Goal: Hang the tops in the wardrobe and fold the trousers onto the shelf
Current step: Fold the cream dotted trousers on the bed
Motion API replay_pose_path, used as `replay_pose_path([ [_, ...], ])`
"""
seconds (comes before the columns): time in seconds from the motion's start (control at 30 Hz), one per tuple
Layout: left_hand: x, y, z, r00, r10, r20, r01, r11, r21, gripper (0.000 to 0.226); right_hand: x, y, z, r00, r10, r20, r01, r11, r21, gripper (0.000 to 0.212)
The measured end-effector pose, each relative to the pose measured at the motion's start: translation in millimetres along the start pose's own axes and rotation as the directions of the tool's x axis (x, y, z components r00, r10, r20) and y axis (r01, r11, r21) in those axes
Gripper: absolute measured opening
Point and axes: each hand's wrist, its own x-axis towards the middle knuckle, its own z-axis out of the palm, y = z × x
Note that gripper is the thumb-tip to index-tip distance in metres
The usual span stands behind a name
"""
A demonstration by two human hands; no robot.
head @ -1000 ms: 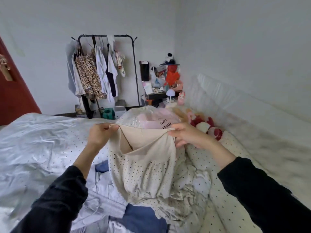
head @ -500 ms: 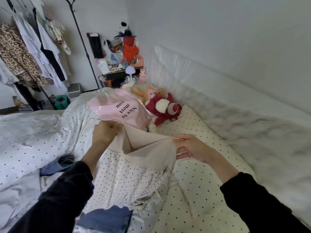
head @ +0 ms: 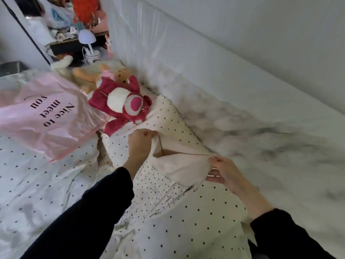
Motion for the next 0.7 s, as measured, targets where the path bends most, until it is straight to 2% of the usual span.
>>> replay_pose_path([
  [0.13, 36, 2, 68, 0.997, 0.070, 0.021, -0.070, 0.998, 0.000, 0.019, 59, 16, -22, 0.990, 0.002, -0.140, 0.006, 0.999, 0.051, 0.021],
  [0.23, 50, -20, 111, 0.978, 0.089, 0.190, -0.098, 0.994, 0.039, 0.032, 102, 41, -25, 0.954, -0.002, -0.299, 0.013, 0.999, 0.035, 0.017],
  [0.3, 43, -44, 123, 0.937, 0.105, 0.332, -0.136, 0.988, 0.072, 0.049, 112, 55, -21, 0.923, -0.064, -0.379, 0.017, 0.992, -0.127, 0.023],
  [0.37, 24, -71, 125, 0.913, 0.110, 0.393, -0.173, 0.976, 0.129, 0.054, 108, 70, -11, 0.906, -0.192, -0.376, 0.028, 0.916, -0.400, 0.040],
  [0.43, -2, -100, 117, 0.901, 0.098, 0.423, -0.195, 0.962, 0.193, 0.051, 99, 86, 2, 0.891, -0.367, -0.266, 0.114, 0.750, -0.651, 0.049],
  [0.5, -27, -128, 104, 0.913, 0.097, 0.397, -0.208, 0.947, 0.246, 0.046, 94, 101, 21, 0.839, -0.532, -0.117, 0.218, 0.524, -0.823, 0.049],
  [0.57, -54, -158, 87, 0.933, 0.132, 0.336, -0.241, 0.920, 0.308, 0.040, 88, 119, 48, 0.788, -0.612, 0.066, 0.344, 0.350, -0.871, 0.043],
  [0.63, -80, -185, 71, 0.945, 0.190, 0.266, -0.283, 0.882, 0.376, 0.031, 77, 138, 77, 0.705, -0.671, 0.229, 0.472, 0.204, -0.857, 0.034],
  [0.7, -107, -211, 51, 0.965, 0.174, 0.196, -0.244, 0.870, 0.427, 0.025, 61, 160, 106, 0.625, -0.685, 0.374, 0.583, 0.091, -0.807, 0.029],
])
